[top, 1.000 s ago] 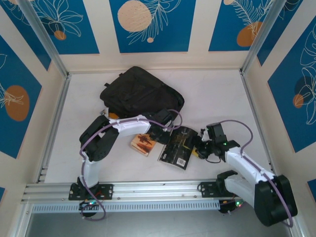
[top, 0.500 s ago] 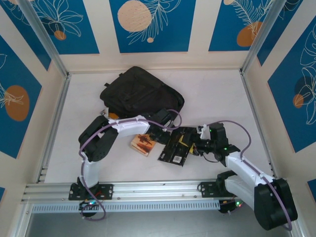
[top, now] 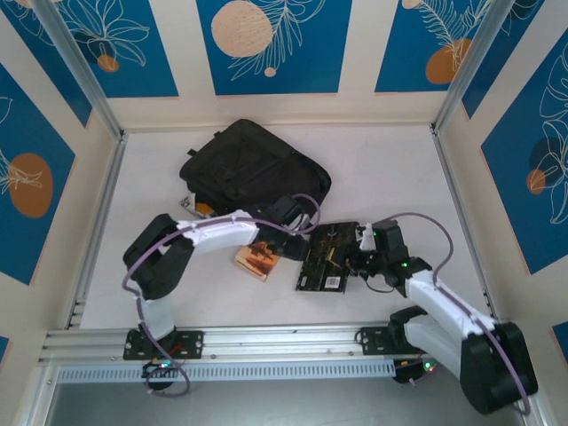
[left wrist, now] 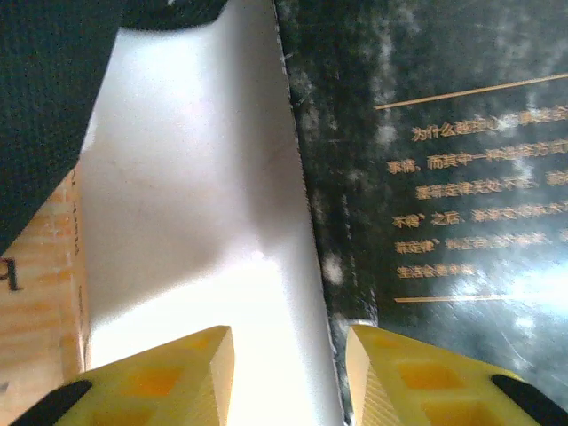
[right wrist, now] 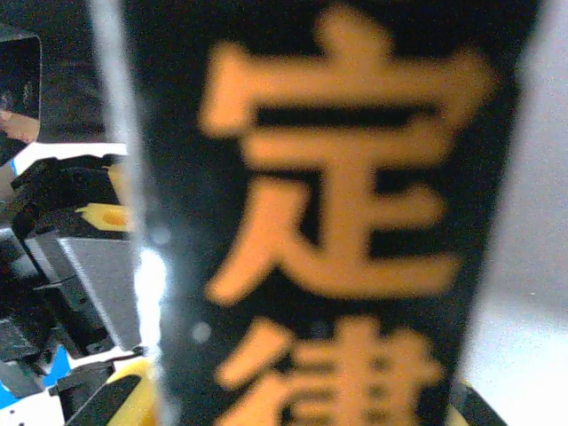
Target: Pack books, pencil case, and school supplies into a backpack
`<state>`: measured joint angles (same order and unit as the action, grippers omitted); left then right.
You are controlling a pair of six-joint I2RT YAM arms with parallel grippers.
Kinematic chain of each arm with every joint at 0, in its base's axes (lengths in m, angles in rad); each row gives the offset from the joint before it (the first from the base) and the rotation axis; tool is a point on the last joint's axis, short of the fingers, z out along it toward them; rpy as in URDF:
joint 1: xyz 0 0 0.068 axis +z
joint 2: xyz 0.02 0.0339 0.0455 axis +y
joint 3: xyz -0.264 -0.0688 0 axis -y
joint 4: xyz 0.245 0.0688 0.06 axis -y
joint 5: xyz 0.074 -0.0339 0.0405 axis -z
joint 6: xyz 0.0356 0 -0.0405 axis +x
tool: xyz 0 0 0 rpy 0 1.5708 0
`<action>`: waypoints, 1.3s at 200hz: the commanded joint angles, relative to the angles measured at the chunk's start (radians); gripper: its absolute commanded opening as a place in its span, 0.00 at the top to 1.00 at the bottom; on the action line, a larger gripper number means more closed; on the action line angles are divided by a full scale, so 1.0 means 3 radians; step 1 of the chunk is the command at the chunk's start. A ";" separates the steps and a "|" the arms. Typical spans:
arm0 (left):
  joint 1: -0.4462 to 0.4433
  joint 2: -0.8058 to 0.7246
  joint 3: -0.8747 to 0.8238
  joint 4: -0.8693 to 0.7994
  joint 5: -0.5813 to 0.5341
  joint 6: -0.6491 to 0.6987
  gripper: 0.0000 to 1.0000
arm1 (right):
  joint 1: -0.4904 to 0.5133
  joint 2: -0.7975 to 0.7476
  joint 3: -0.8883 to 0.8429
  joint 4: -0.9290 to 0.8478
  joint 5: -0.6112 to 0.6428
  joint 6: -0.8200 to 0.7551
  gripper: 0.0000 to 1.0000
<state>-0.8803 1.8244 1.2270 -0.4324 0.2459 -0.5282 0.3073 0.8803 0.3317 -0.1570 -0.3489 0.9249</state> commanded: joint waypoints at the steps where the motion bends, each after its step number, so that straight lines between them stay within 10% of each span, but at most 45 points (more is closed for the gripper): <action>1: 0.0004 -0.0405 0.0000 -0.0092 0.0035 -0.0063 0.53 | -0.0024 -0.0516 0.0130 -0.0257 -0.0059 -0.0278 1.00; 57: 0.0260 -0.1190 -0.0313 0.0278 0.0647 -0.0361 0.00 | -0.0078 -0.1289 0.0161 0.0220 -0.0762 -0.0323 1.00; 89: 0.0376 -0.1399 -0.0534 0.0734 0.1391 -0.0465 0.00 | -0.0078 -0.1504 0.0163 0.0852 -0.1010 -0.0107 1.00; 162: 0.0372 -0.1939 -0.0891 0.1872 0.2270 -0.0835 0.15 | -0.0086 -0.1364 0.0421 0.1231 -0.1221 0.0148 1.00; 260: 0.0273 -0.2008 -0.1012 0.2356 0.2481 -0.1028 0.85 | -0.0125 -0.1266 0.0560 0.0999 -0.1285 0.0054 1.00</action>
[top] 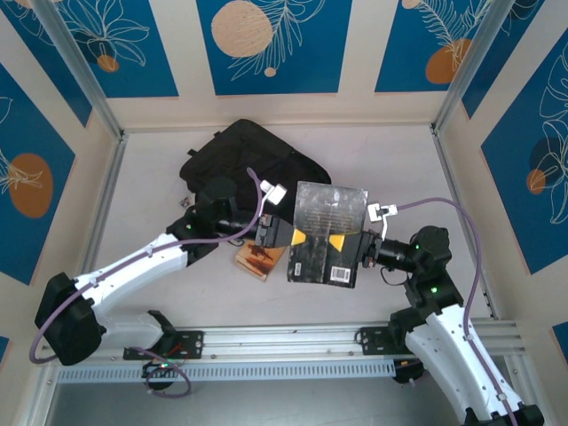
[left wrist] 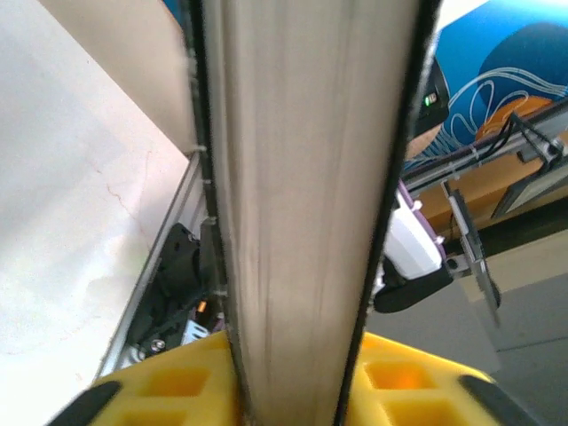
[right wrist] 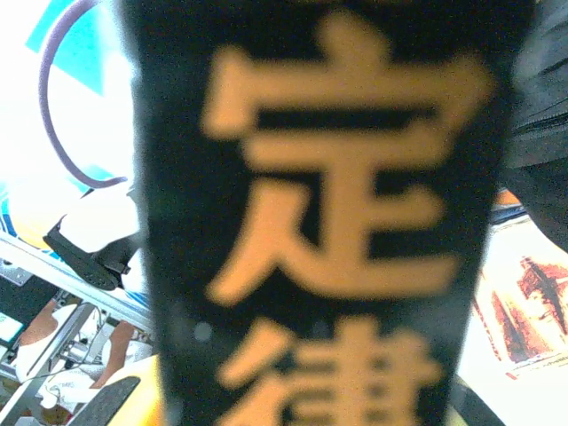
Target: Pack books, pencil case, and school supplies into a backpack
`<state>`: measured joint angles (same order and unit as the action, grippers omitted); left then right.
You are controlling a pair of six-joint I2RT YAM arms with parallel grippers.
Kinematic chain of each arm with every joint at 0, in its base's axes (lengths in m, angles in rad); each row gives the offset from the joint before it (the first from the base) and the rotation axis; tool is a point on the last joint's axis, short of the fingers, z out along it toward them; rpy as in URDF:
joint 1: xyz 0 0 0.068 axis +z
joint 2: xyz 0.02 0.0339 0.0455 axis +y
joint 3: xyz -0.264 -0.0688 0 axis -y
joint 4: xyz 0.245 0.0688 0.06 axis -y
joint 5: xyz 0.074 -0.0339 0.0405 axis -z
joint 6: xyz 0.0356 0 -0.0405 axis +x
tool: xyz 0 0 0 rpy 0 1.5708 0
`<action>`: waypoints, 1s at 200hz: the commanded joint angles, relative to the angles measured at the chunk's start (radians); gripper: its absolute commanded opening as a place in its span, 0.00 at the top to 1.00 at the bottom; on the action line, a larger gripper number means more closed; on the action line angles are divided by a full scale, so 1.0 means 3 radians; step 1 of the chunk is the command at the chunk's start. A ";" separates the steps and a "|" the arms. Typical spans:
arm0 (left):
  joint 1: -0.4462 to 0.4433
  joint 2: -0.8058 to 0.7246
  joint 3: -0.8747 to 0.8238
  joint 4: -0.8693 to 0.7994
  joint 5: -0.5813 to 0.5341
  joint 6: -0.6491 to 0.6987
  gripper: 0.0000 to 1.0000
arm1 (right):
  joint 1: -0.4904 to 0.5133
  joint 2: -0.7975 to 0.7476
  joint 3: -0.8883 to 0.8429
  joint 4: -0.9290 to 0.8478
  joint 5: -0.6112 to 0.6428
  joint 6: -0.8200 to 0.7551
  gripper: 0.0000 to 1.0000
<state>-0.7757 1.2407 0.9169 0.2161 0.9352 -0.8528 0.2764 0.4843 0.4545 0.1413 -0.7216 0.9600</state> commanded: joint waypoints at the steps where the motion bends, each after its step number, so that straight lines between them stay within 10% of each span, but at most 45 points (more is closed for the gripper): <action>1: -0.0077 -0.0056 0.0019 0.0197 0.0184 0.0055 0.86 | -0.0022 0.0056 0.0151 0.0002 -0.0051 -0.0065 1.00; 43: -0.0115 -0.0147 0.0052 -0.0075 -0.0051 0.0379 1.00 | -0.0019 0.0077 0.0213 -0.0279 0.0133 -0.0141 1.00; 83: -0.0110 -0.0514 -0.0057 -0.0176 -0.0836 0.0526 1.00 | 0.0010 0.0012 0.0045 0.0016 0.0394 0.0252 0.47; 156: -0.0193 -0.1071 -0.0950 0.1215 -0.2421 -0.0561 1.00 | 0.0801 -0.0119 -0.0408 0.0660 0.1769 0.0815 0.22; 200: -0.0354 -0.1094 -0.0986 0.1474 -0.2693 -0.0713 1.00 | 0.1276 0.0117 -0.0692 0.1312 0.2517 0.1197 0.09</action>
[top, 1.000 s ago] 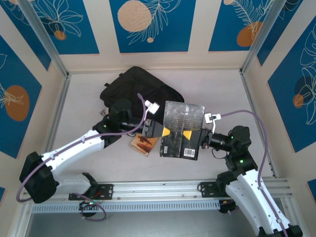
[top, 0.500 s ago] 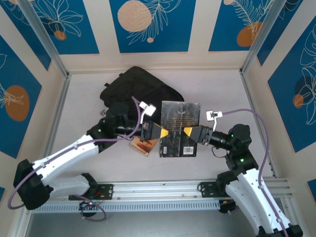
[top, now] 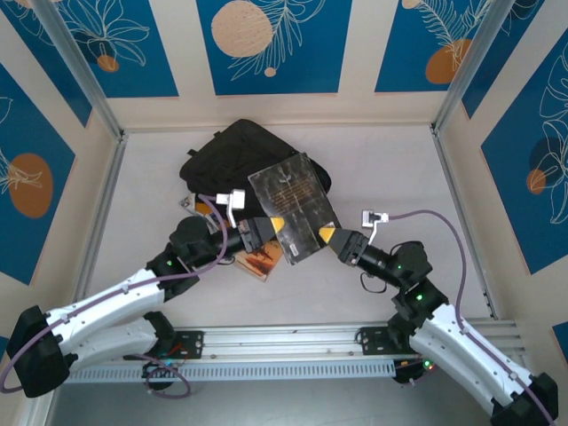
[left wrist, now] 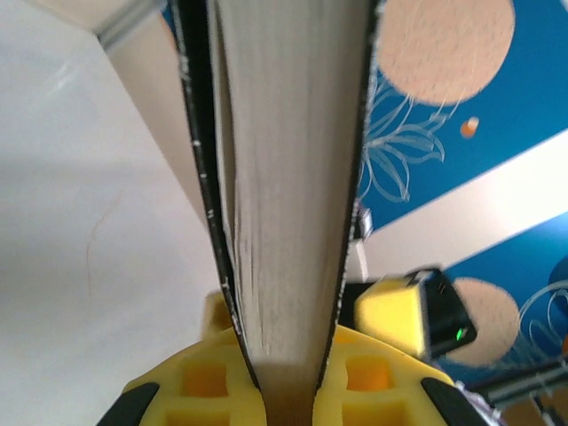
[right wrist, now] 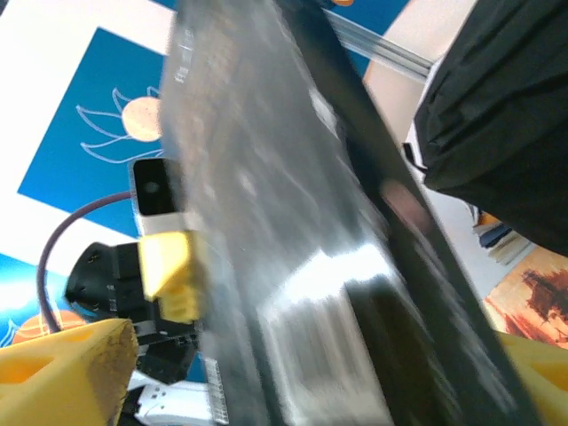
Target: Pack books, pencil case, and school supplies into a backpack
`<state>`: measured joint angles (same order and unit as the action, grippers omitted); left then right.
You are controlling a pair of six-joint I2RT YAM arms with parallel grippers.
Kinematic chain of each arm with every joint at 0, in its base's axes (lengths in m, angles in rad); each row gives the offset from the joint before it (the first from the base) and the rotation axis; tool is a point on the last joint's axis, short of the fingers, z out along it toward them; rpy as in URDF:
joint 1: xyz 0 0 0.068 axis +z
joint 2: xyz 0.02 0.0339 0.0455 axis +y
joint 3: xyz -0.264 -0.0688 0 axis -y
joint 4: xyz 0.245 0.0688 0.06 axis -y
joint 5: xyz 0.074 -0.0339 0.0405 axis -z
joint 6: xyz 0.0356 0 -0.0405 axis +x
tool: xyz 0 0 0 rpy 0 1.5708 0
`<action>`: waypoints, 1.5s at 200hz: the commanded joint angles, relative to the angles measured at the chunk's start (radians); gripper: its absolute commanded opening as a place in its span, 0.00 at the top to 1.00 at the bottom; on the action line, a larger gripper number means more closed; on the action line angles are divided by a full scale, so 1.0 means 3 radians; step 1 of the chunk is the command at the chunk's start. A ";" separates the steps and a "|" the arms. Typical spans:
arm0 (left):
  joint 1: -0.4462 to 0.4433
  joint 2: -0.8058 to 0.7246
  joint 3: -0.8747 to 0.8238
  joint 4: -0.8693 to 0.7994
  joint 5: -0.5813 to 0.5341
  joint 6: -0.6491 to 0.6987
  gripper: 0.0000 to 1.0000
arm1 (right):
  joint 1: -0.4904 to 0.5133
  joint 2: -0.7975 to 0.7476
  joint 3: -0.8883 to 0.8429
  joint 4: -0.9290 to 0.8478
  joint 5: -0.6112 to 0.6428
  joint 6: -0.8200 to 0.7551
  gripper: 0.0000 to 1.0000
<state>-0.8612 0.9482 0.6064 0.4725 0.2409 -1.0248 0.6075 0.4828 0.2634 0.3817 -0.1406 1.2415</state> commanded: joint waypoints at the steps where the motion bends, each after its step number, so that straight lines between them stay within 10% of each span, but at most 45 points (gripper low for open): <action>1: -0.0072 -0.0121 0.0049 0.0619 -0.0386 -0.0138 1.00 | 0.0178 0.0131 -0.0055 0.0525 0.0586 0.0264 0.08; 76: -0.0149 -0.0036 -0.0017 0.0645 -0.0520 -0.0215 1.00 | 0.0572 0.0734 0.0093 0.1324 0.0987 0.0233 0.29; 117: -0.0172 0.0002 -0.0016 0.0462 -0.0586 -0.0215 1.00 | 0.0618 0.0734 0.0155 0.1253 0.1126 0.0163 1.00; 145: -0.0172 -0.0062 0.0079 -0.0134 -0.0768 -0.0211 1.00 | 0.0619 0.0517 0.0082 0.0934 0.1300 0.0116 1.00; 189: -0.0148 0.0115 0.0686 -0.1640 -0.0967 0.0399 0.20 | 0.0539 -0.0260 0.0076 -0.0441 0.1579 -0.0078 1.00; 245: -0.0111 0.1447 0.2421 -0.3727 -0.1318 0.1965 0.11 | 0.0459 -0.0971 0.0579 -0.2923 0.2248 -0.0282 1.00; 300: -0.0109 0.2668 0.3848 -0.4803 -0.1596 0.3171 0.08 | 0.0424 -0.1192 0.0629 -0.3301 0.2348 -0.0539 1.00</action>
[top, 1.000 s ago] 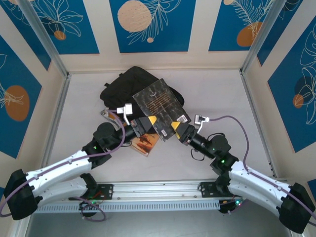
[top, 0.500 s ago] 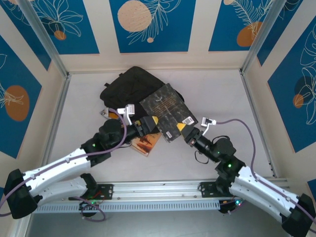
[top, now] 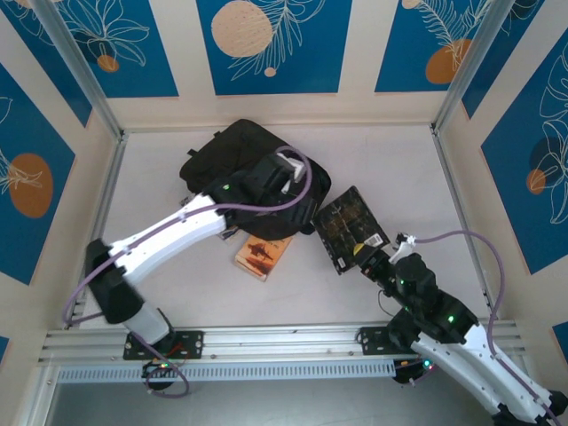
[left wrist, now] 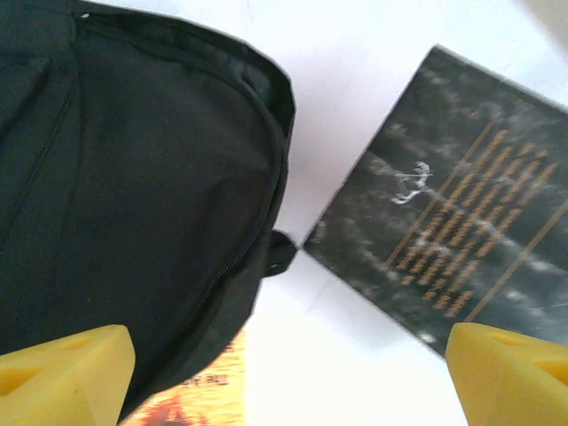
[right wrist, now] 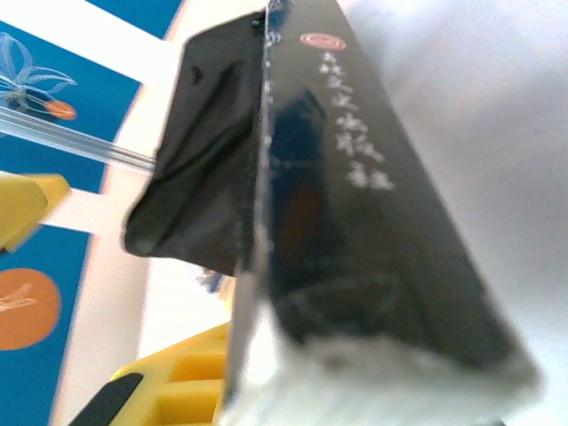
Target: Pack books, pencil case, and school supplies into a backpack
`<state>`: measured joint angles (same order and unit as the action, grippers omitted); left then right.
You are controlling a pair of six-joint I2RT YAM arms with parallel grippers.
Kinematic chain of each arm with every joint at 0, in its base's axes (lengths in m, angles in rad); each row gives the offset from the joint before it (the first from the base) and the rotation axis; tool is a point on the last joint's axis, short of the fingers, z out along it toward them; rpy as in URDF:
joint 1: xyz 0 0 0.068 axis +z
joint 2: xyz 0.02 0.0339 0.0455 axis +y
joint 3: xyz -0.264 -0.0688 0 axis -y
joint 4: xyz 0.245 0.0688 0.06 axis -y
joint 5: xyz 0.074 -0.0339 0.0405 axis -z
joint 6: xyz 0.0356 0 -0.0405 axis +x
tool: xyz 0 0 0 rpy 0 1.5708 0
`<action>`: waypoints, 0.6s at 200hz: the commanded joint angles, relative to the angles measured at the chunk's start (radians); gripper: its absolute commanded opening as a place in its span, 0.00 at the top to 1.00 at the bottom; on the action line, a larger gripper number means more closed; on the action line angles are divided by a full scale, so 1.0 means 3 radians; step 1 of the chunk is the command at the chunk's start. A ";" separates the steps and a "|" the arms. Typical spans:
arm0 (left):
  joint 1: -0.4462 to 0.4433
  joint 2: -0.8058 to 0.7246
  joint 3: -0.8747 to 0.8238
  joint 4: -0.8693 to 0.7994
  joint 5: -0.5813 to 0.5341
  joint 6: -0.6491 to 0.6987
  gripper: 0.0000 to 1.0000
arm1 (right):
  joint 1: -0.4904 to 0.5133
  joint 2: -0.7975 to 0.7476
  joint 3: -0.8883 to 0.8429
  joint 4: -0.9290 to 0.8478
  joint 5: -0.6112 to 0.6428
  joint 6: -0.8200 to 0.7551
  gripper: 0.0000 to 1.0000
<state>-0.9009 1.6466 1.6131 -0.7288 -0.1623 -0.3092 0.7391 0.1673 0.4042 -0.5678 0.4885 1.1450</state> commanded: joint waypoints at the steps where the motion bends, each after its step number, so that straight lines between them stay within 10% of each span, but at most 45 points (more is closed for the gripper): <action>1: 0.0022 0.0358 0.0513 -0.0814 -0.0257 0.0798 0.08 | -0.0019 -0.0144 0.0160 -0.0142 0.0255 -0.0222 1.00; 94: 0.0086 0.1608 0.1570 -0.1351 -0.0630 0.1089 0.13 | -0.0113 -0.0259 0.0158 -0.0270 0.0305 -0.0493 1.00; 120: 0.0147 0.1668 0.1620 -0.1315 -0.0636 0.1039 0.45 | -0.0137 -0.0257 0.0155 -0.0265 0.0269 -0.0545 1.00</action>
<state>-0.8799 2.1353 2.0521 -1.0752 -0.3275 0.0048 0.7040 0.1123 0.4084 -0.7052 0.5438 1.0218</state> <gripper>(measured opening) 0.708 0.172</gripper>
